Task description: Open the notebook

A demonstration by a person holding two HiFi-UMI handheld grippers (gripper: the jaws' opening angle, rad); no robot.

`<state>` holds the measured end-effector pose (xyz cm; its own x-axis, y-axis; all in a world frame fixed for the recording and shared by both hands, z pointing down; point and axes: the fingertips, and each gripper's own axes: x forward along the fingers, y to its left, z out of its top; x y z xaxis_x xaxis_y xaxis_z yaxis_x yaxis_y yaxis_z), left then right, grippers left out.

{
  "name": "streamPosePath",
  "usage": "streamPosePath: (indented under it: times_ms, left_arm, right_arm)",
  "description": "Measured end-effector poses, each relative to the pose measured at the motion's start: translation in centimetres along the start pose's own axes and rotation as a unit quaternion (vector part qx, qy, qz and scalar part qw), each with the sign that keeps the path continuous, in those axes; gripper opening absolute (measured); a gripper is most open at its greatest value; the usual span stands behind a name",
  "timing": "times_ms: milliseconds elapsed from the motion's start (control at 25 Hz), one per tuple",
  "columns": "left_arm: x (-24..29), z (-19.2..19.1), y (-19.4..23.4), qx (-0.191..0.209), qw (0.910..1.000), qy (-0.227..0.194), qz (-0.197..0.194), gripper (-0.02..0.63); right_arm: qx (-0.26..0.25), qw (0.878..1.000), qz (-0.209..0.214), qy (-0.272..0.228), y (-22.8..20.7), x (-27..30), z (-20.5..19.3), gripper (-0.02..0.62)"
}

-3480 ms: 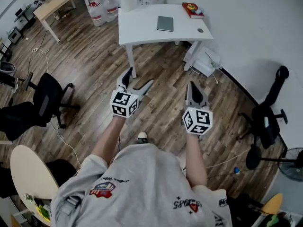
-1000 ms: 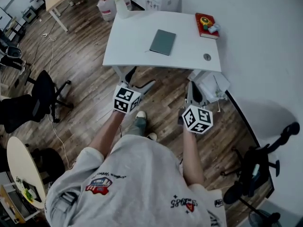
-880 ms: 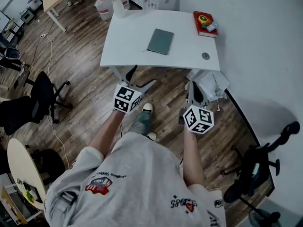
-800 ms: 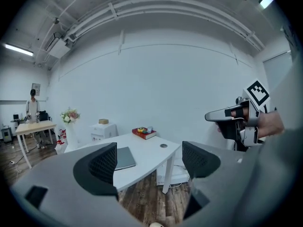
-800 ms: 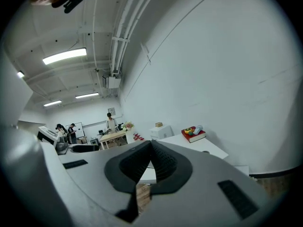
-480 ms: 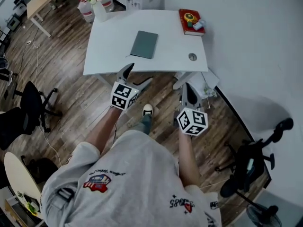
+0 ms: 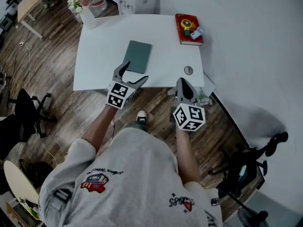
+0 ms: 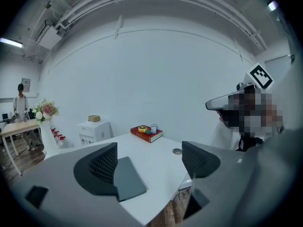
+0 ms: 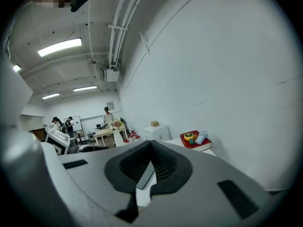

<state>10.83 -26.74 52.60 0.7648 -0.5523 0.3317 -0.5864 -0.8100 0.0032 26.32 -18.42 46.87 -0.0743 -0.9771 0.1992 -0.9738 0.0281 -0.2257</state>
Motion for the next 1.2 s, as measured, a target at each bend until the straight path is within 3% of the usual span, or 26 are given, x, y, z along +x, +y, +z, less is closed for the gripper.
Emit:
streamPosePath:
  times_ms: [240, 720, 960, 1200]
  left_arm:
    - [3.1, 0.4, 3.3, 0.004, 1.0000, 0.006, 0.005, 0.420]
    - [5.1, -1.8, 5.9, 0.008, 0.9992, 0.032, 0.023, 0.386]
    - [5.6, -4.4, 5.7, 0.082, 0.9938, 0.071, 0.023, 0.324]
    - [7.0, -8.0, 4.3, 0.203, 0.9718, 0.119, -0.009, 0.277]
  right_arm:
    - [-0.006, 1.000, 0.010, 0.006, -0.6, 5.3, 0.9, -0.009]
    - [-0.015, 0.998, 0.056, 0.019, -0.8, 10.5, 1.1, -0.009]
    - [-0.014, 0.997, 0.075, 0.032, -1.1, 11.4, 0.6, -0.008]
    - [-0.012, 0.996, 0.072, 0.041, -2.0, 10.8, 0.3, -0.008]
